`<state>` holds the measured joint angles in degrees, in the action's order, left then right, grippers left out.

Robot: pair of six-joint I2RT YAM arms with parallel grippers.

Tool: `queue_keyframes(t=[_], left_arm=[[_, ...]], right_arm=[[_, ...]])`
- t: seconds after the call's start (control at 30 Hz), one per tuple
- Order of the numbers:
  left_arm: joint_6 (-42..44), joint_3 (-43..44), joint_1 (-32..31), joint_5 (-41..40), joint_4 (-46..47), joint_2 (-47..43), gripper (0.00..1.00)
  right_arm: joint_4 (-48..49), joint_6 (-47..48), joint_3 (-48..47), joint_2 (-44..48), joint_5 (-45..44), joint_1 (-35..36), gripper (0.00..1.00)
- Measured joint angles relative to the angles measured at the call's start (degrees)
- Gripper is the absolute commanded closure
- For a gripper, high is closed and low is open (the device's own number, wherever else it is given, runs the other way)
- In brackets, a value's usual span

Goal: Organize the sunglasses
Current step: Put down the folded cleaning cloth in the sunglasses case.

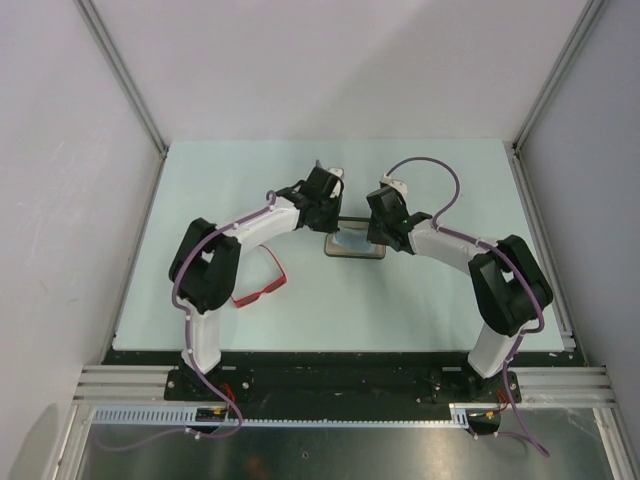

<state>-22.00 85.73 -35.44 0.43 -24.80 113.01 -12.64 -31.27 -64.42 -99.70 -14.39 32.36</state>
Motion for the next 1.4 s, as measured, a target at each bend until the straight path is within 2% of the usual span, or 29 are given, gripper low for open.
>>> queue_keyframes(t=[1.4], left_arm=[[0.0,0.0,0.0,-0.3,0.0,5.1,1.0]], right_arm=[[0.5,0.1,0.0,-4.9,0.2,-0.9,0.99]])
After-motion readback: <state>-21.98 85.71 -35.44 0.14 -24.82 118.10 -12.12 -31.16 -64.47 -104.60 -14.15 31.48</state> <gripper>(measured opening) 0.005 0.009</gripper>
